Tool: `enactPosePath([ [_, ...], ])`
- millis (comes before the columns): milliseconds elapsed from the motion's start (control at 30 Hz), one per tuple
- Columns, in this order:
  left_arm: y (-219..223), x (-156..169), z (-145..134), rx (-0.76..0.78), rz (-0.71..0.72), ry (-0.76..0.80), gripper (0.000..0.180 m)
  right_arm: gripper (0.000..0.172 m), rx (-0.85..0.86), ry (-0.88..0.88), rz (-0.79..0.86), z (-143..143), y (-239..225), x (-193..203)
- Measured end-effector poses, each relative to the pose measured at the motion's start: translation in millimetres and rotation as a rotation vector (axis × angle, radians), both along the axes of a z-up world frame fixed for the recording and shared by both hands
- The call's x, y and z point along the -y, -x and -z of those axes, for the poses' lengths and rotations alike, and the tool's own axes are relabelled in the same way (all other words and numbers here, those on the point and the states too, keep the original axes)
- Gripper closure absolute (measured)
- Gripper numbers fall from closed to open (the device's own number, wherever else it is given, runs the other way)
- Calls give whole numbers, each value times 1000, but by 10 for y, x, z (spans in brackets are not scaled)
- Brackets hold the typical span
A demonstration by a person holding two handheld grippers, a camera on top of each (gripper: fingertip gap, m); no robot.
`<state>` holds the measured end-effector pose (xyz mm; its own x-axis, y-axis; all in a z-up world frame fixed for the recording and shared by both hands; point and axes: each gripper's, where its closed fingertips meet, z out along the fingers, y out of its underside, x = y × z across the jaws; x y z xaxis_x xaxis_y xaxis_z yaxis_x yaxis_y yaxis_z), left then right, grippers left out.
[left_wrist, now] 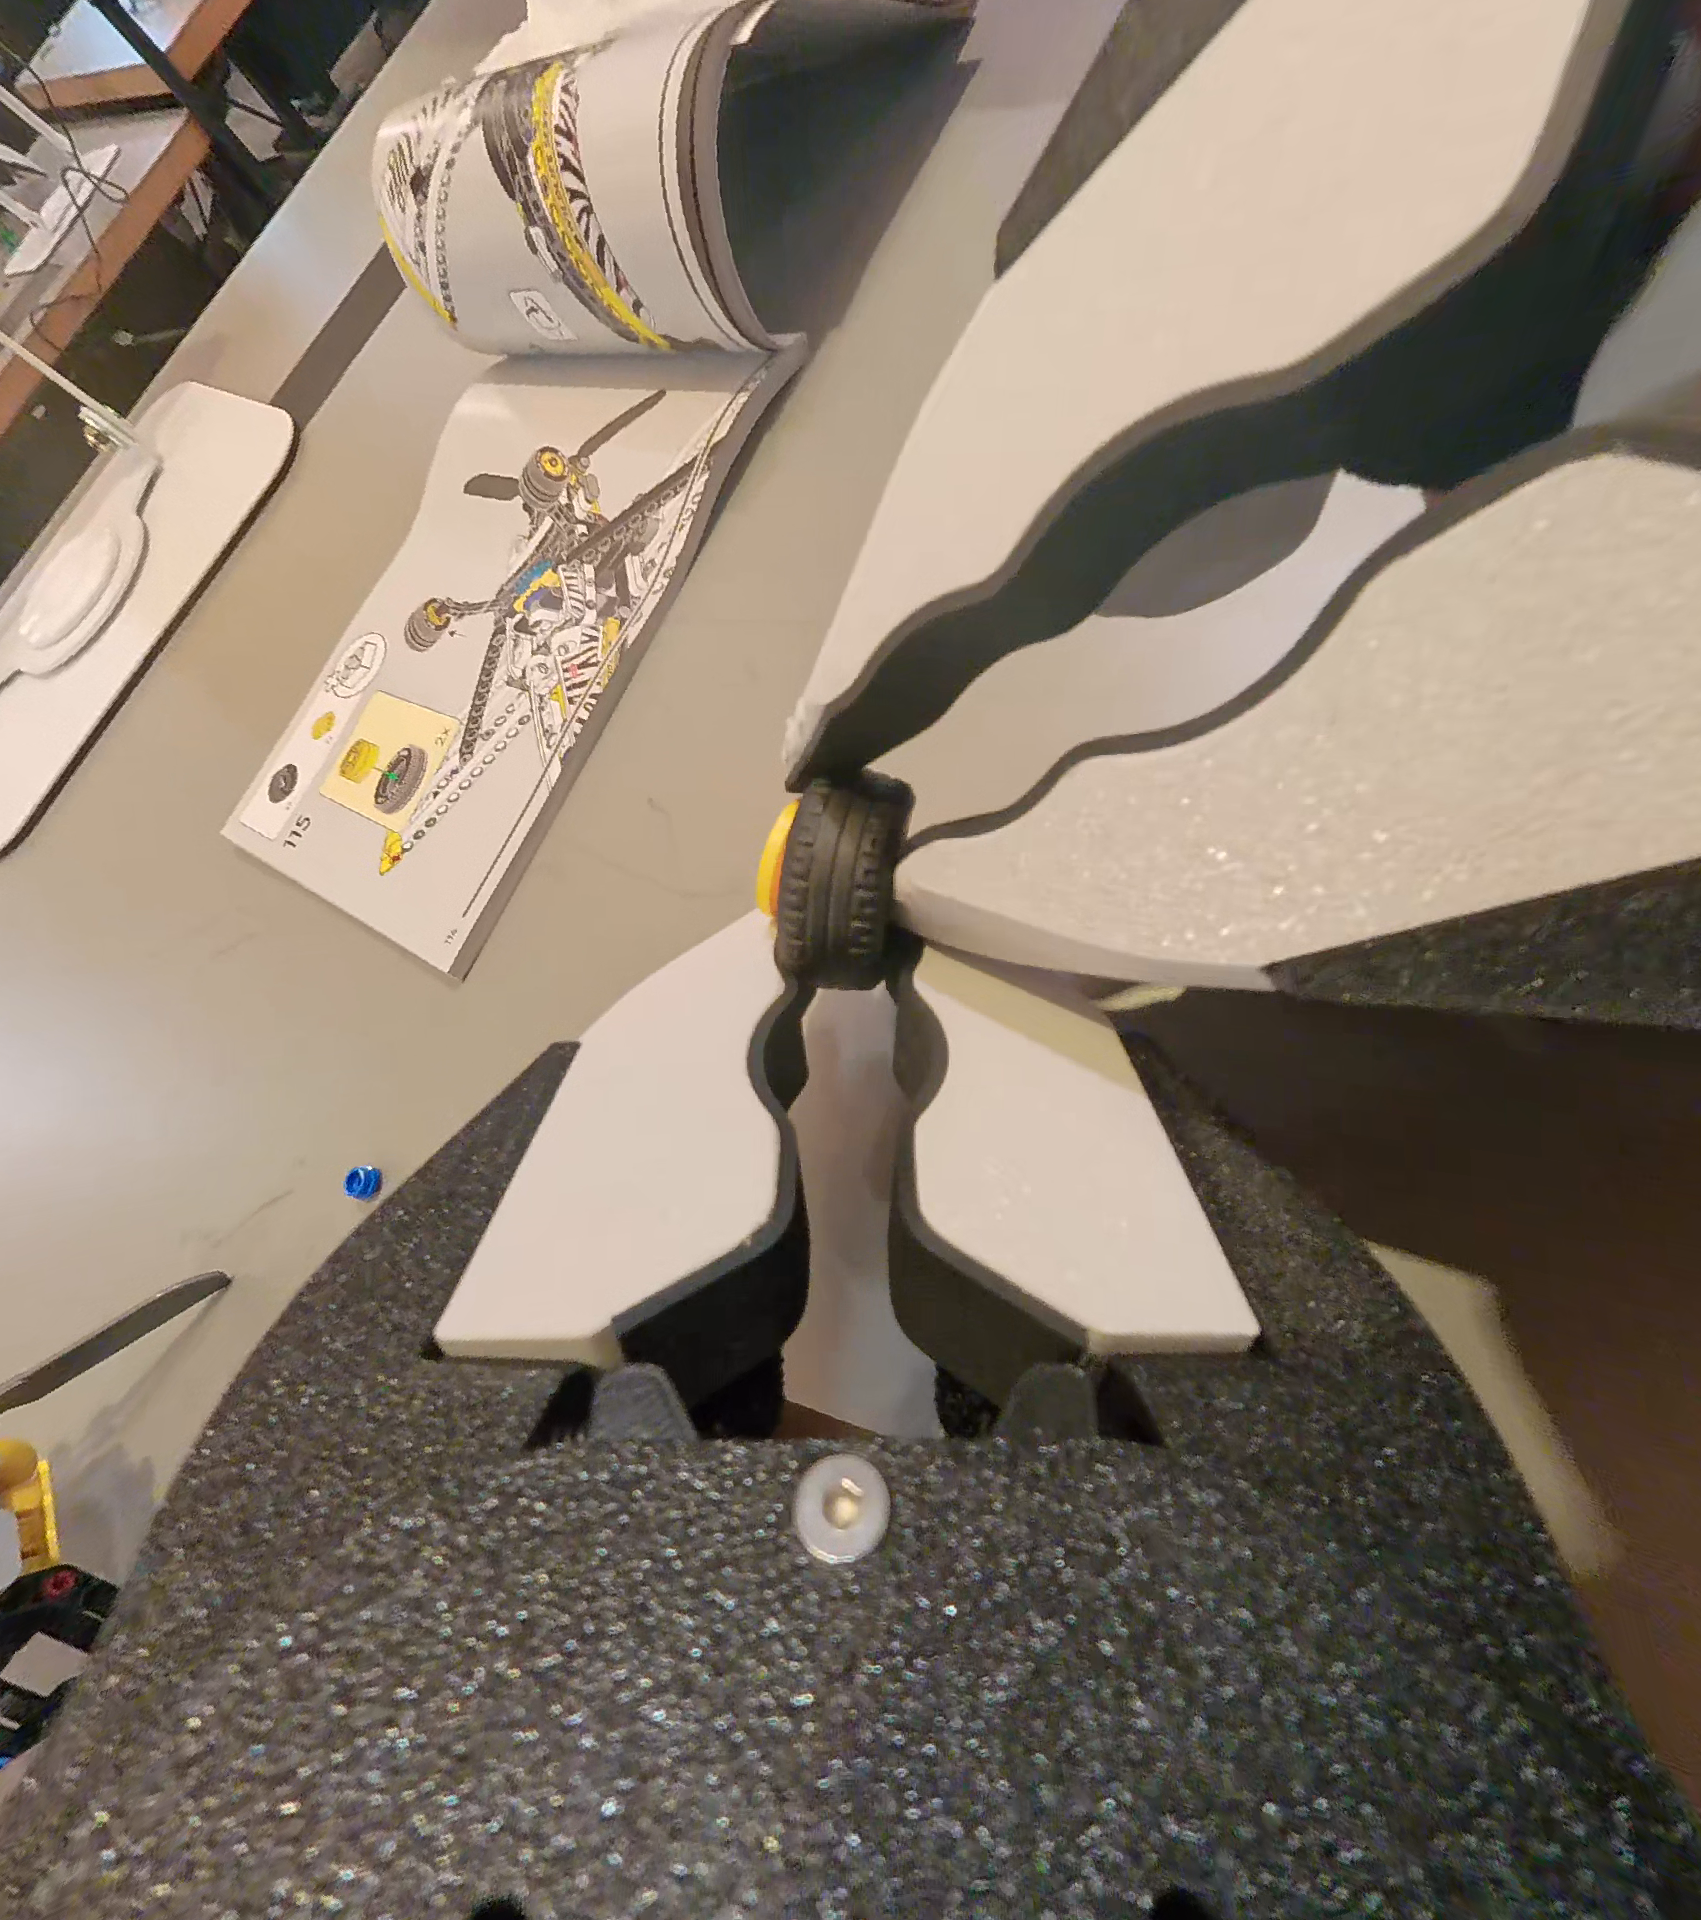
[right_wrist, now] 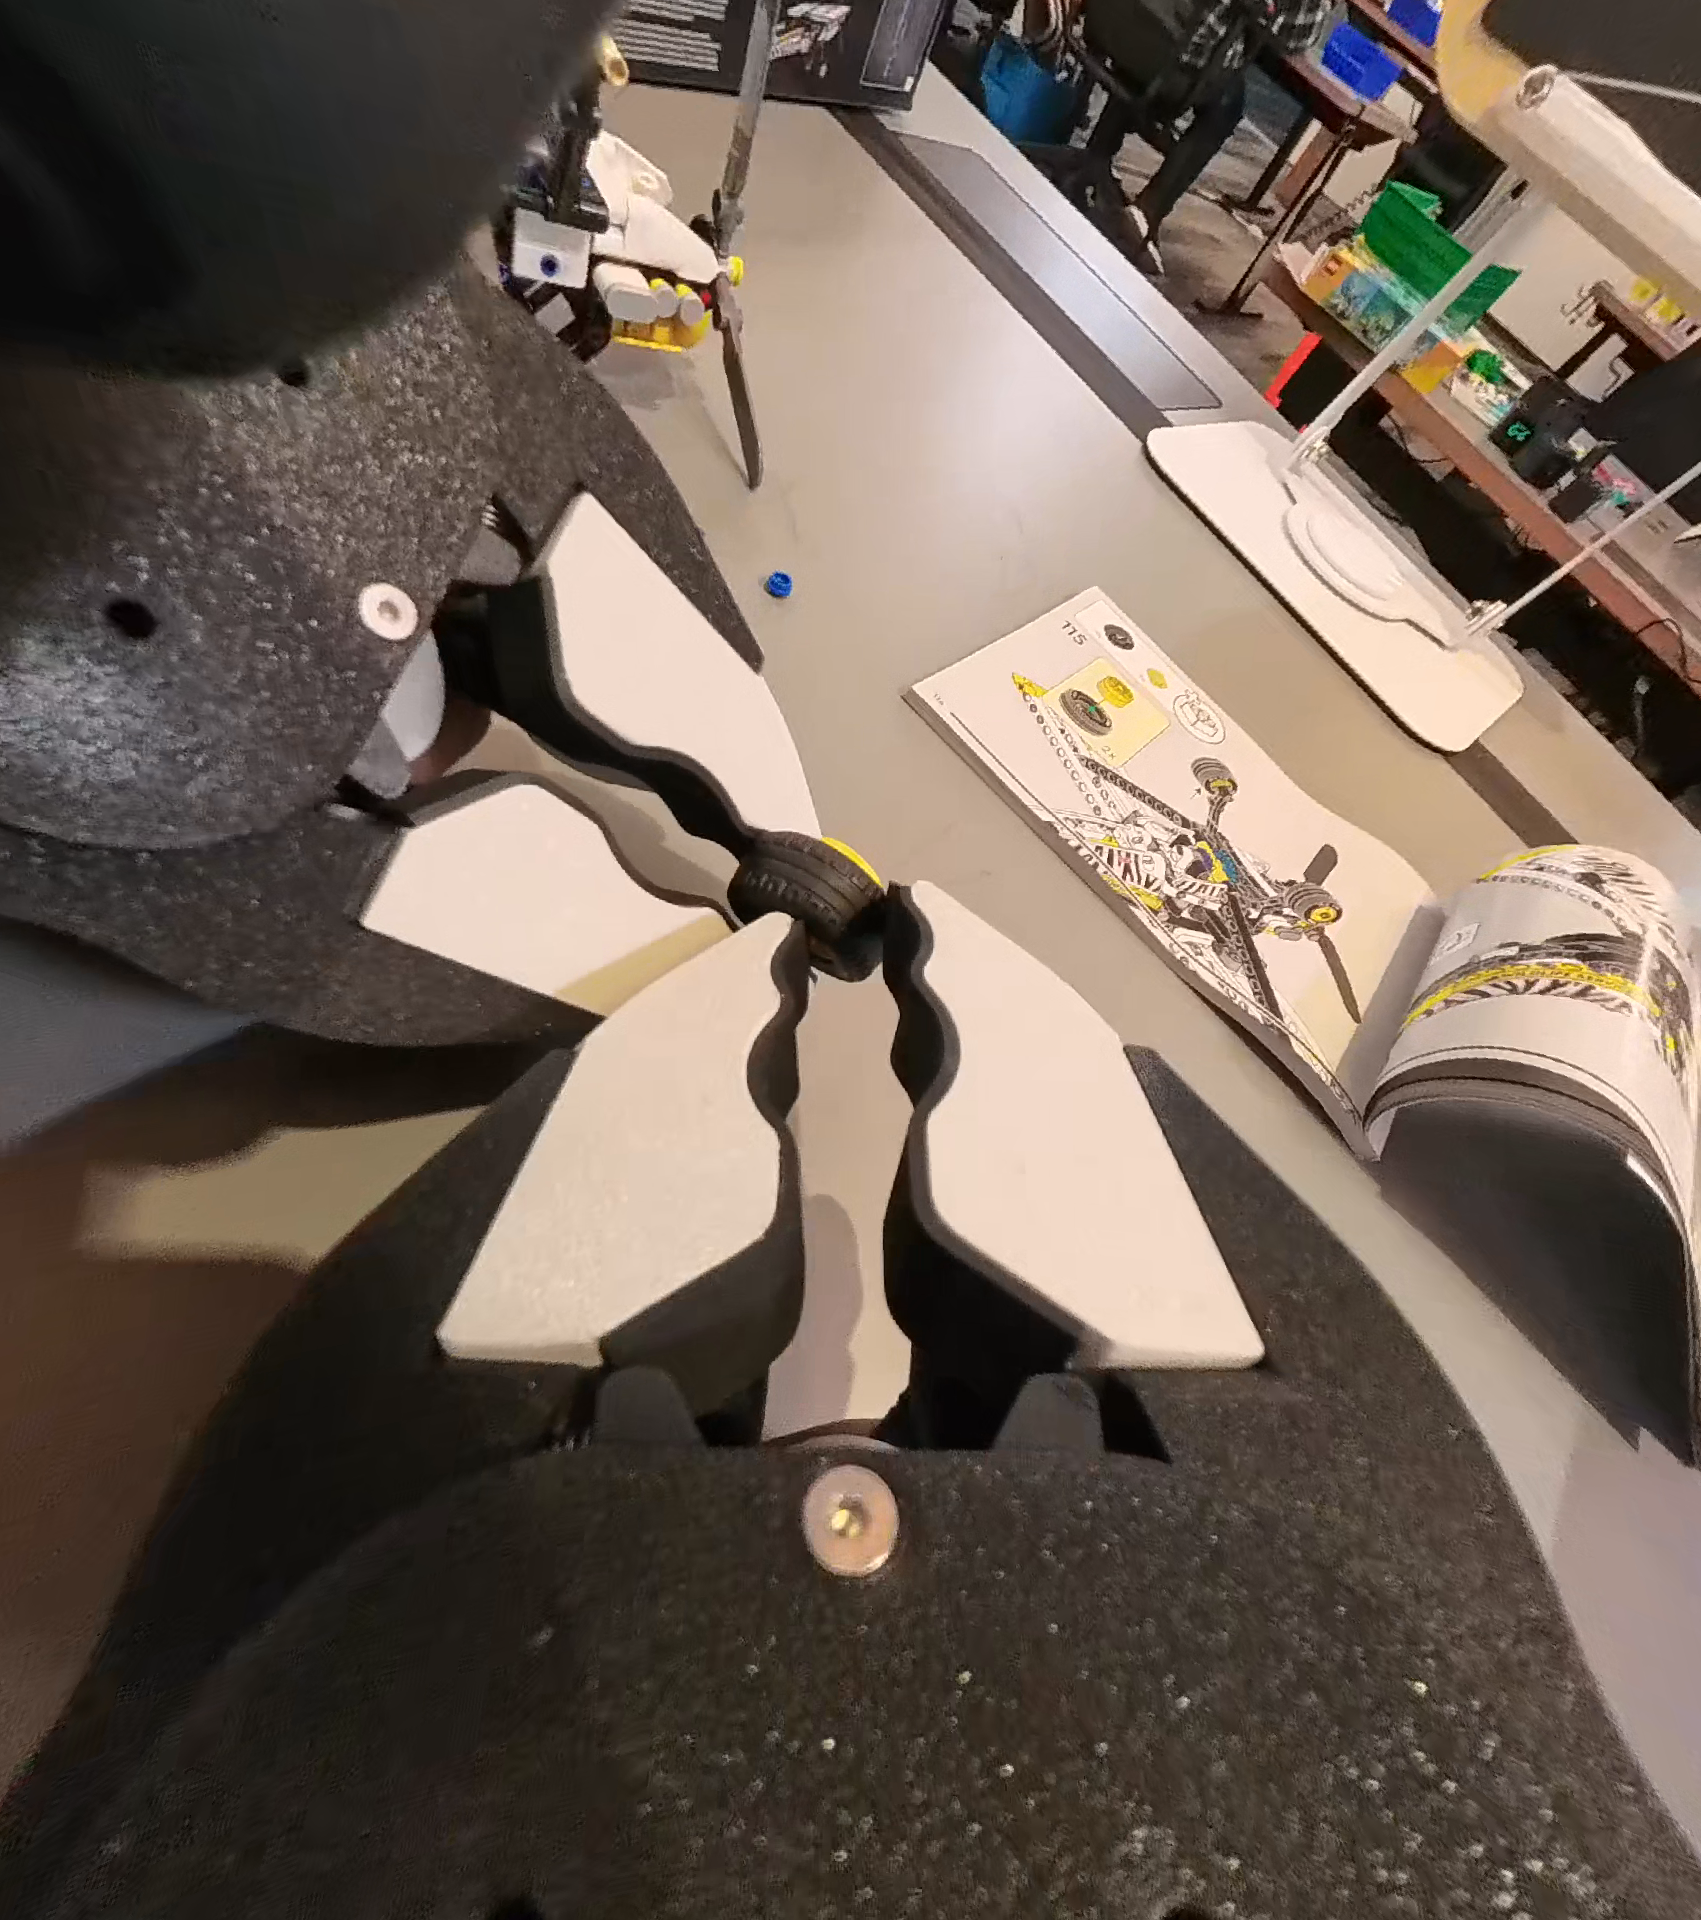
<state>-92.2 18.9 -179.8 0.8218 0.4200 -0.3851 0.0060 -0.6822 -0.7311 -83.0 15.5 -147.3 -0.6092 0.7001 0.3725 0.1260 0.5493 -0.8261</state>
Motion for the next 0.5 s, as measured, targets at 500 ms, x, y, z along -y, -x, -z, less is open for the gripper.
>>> enactPosePath([
  [500, 51, -9, -65, -76, -45, 11, 168, 160, 17, 131, 150, -56, 28, -14],
])
